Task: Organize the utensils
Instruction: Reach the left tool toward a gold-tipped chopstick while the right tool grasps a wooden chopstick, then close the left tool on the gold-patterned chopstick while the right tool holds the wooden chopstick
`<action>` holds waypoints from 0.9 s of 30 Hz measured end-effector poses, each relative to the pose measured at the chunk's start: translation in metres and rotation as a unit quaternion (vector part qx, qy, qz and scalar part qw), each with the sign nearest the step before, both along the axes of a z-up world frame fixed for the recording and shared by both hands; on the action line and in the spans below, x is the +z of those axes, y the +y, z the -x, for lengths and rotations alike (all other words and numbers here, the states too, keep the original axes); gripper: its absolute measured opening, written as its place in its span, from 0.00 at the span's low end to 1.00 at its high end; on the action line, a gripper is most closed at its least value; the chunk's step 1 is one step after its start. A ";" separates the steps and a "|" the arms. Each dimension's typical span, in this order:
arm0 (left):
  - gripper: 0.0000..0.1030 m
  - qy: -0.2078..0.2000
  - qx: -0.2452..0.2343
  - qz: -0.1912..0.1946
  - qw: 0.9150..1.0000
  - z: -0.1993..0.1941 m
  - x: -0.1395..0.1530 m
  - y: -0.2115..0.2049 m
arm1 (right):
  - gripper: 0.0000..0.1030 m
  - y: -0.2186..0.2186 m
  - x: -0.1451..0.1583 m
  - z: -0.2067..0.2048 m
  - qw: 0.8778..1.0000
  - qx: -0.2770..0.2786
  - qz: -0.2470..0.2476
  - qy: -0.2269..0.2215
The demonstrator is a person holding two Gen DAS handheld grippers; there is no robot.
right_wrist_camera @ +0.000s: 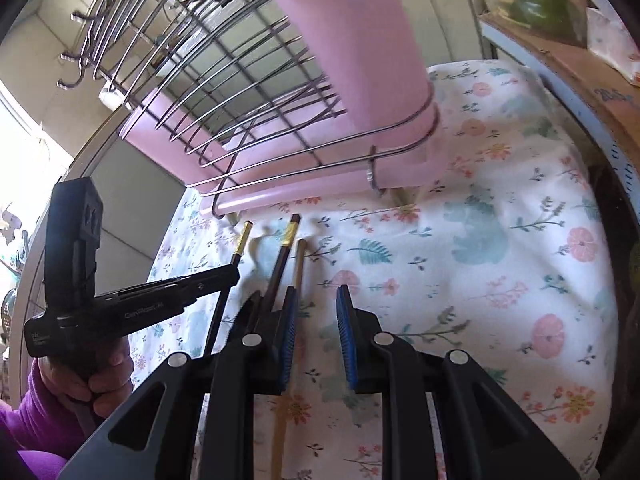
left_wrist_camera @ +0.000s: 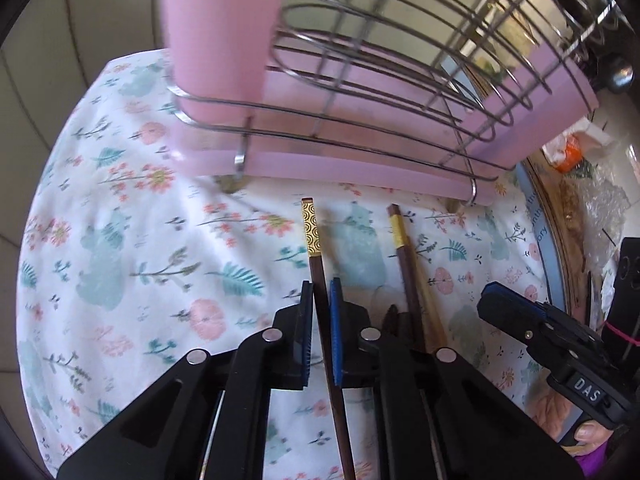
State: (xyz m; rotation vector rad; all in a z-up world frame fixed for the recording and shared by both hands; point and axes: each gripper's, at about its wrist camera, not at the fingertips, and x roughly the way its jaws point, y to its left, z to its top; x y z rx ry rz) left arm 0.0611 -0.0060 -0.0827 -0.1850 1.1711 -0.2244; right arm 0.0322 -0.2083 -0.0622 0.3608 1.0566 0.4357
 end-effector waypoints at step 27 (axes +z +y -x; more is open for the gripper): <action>0.07 -0.006 0.036 0.034 0.999 0.016 -0.013 0.038 | 0.06 0.001 -0.015 -0.025 0.992 -0.102 0.069 0.036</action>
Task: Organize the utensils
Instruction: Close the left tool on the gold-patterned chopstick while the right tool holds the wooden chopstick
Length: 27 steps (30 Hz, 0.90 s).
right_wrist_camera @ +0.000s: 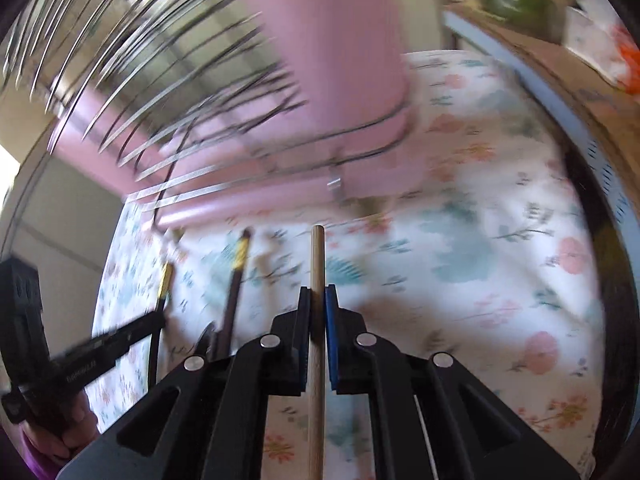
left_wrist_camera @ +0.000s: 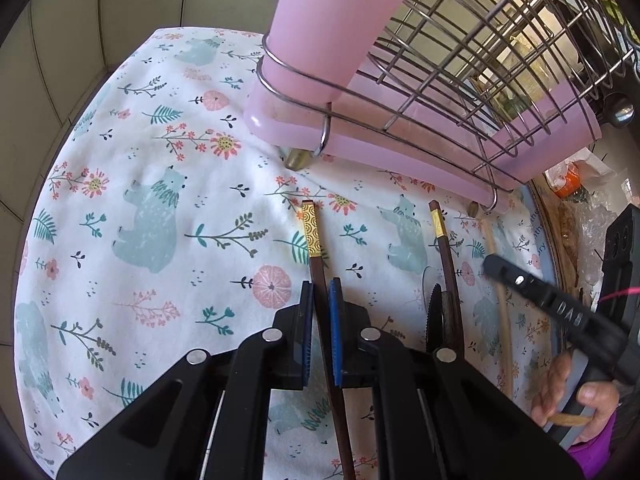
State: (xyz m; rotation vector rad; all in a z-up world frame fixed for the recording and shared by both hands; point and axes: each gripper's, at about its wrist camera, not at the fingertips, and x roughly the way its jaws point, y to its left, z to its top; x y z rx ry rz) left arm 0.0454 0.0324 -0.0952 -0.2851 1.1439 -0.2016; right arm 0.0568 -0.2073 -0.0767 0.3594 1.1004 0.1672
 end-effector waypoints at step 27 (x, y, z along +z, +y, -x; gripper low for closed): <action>0.09 0.020 -0.026 -0.033 0.999 -0.016 -0.002 -0.023 | 0.09 -0.046 -0.020 -0.008 0.991 0.017 -0.112 0.072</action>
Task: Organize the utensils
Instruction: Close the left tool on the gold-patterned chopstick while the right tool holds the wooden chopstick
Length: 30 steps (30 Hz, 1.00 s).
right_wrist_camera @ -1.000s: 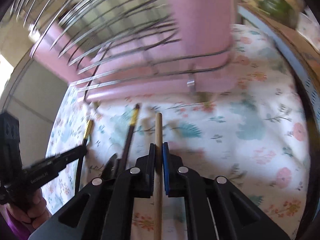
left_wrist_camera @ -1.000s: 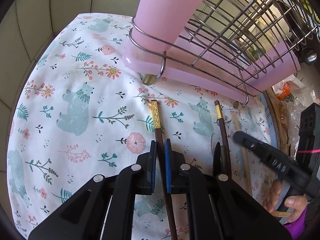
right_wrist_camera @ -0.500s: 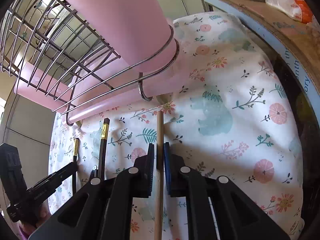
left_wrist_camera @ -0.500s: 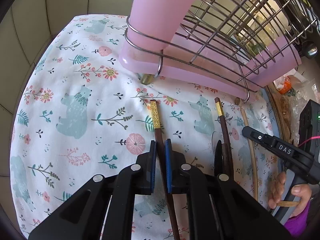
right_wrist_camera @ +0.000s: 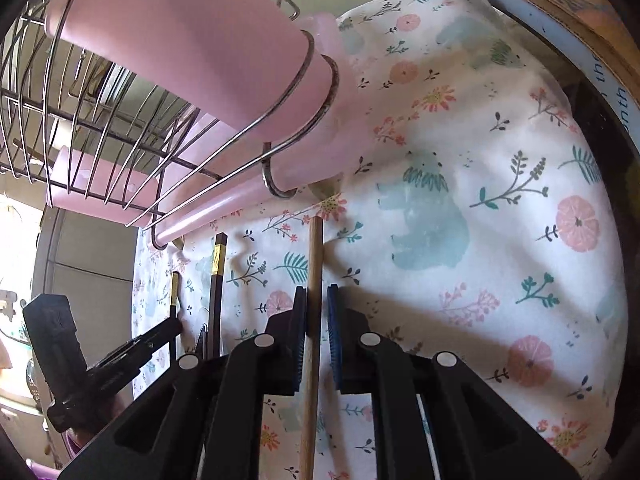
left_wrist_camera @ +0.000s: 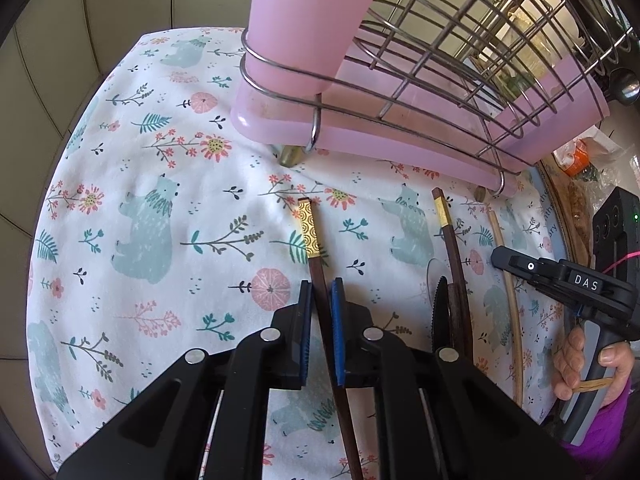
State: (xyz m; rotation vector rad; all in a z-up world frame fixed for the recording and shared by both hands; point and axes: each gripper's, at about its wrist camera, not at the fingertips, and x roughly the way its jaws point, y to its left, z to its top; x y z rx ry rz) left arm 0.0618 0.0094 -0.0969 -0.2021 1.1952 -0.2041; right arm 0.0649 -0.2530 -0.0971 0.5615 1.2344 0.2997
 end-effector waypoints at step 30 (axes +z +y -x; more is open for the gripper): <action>0.07 -0.049 -0.009 0.027 0.998 0.012 0.017 0.013 | 0.06 0.007 0.027 0.019 0.994 0.002 0.029 -0.104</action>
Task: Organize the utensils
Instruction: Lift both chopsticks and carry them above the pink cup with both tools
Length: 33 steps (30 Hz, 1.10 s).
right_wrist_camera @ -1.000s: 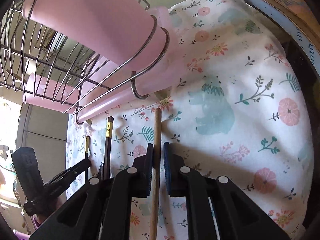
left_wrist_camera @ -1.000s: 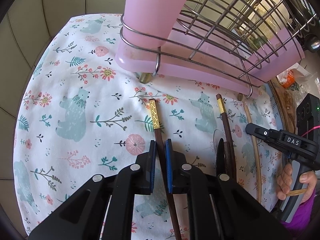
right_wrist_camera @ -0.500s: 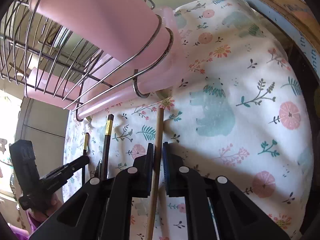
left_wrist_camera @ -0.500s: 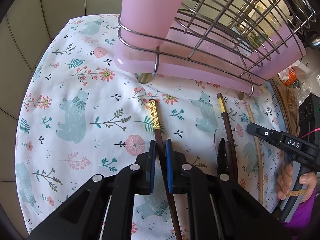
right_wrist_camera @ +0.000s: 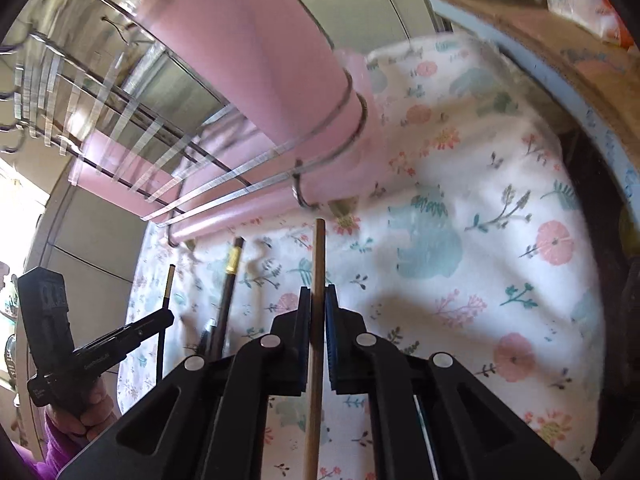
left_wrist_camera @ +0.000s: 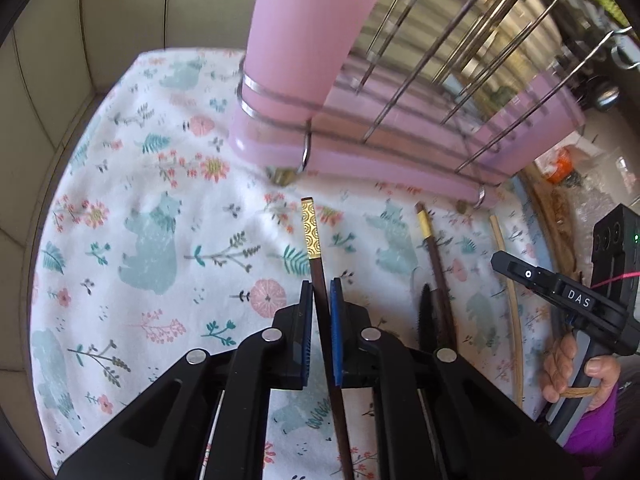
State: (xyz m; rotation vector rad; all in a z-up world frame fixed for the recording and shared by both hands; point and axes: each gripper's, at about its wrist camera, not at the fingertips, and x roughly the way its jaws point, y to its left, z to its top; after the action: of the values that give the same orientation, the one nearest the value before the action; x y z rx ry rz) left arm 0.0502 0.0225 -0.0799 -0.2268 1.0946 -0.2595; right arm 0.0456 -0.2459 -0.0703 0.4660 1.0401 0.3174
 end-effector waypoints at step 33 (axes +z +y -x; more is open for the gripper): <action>0.05 -0.382 0.084 0.087 0.916 0.046 0.238 0.062 | 0.06 -0.037 0.243 0.041 0.921 -0.090 0.020 -0.378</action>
State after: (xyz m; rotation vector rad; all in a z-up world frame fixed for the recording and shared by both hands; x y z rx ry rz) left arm 0.0038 0.0849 0.1585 -0.3392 0.2700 -0.2583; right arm 0.0044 -0.2830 0.1723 0.3492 0.2445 0.2758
